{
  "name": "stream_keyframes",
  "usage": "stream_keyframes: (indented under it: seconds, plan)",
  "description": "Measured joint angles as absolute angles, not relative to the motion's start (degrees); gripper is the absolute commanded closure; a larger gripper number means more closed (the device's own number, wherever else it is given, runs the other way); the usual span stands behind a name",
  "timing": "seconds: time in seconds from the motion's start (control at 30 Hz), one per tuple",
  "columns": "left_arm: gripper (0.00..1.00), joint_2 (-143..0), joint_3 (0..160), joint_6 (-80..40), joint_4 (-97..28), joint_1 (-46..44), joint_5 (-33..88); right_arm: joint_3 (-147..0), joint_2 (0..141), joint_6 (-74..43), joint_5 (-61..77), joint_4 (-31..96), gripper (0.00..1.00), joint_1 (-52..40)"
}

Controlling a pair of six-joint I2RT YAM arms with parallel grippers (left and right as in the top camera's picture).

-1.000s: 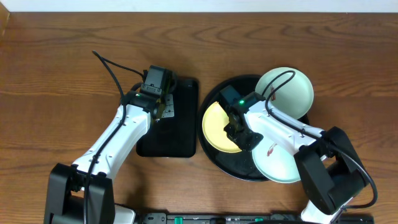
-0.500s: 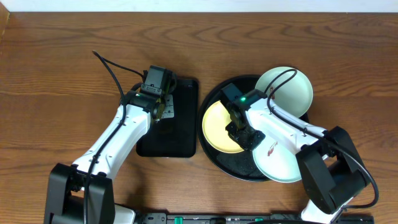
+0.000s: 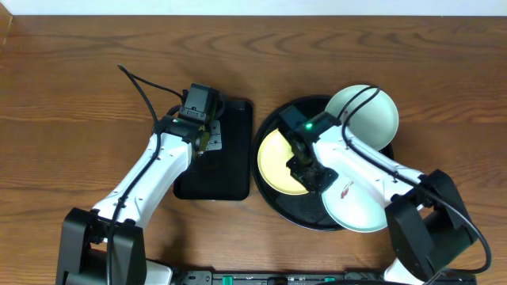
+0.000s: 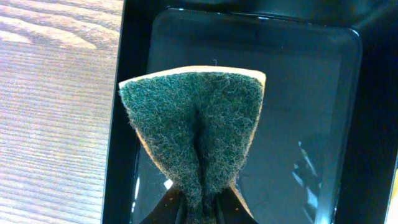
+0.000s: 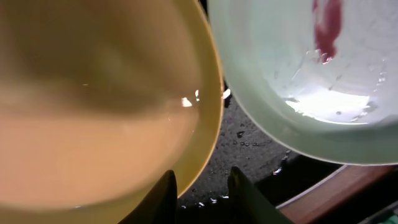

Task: Clean dirty plates on tray and stack at the side

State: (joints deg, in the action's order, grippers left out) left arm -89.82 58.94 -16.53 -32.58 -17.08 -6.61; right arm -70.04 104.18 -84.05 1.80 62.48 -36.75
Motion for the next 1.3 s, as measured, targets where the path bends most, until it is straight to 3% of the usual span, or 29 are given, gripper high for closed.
stream_keyframes:
  seconds: [0.6,0.67,0.83,0.9,1.0,1.17,1.2,1.3]
  plan:
    - [0.87,-89.8,58.9,-16.5,-32.6,-17.1,-6.6,-66.2,104.2,-89.5,1.0,59.1,0.68,-37.1]
    - [0.86,-89.8,58.9,-16.5,-32.6,-17.1,-6.6,-64.8,104.2,-90.2,0.8,56.0,0.72,-37.1]
    - [0.87,-89.8,58.9,-16.5,-32.6,-17.1,-6.6,-62.8,104.2,-91.2,0.3,53.1,0.95,-37.1]
    - [0.87,-89.8,58.9,-16.5,-32.6,-17.1,-6.6,-62.7,104.2,-91.8,0.1,52.8,0.9,-37.1]
    - [0.86,-89.8,58.9,-16.5,-32.6,-17.1,-6.6,-62.7,104.1,-91.9,-0.2,52.7,0.96,-37.1]
    - [0.86,-89.8,58.9,-16.5,-32.6,-17.1,-6.6,-62.7,104.1,-92.5,-0.6,52.6,0.93,-37.1]
    - [0.86,-89.8,58.9,-16.5,-32.6,-17.1,-6.6,-62.7,104.1,-92.4,-0.6,52.7,0.99,-37.1]
    - [0.86,-89.8,58.9,-16.5,-32.6,-17.1,-6.6,-62.7,104.0,-92.4,-0.9,52.6,0.99,-37.1]
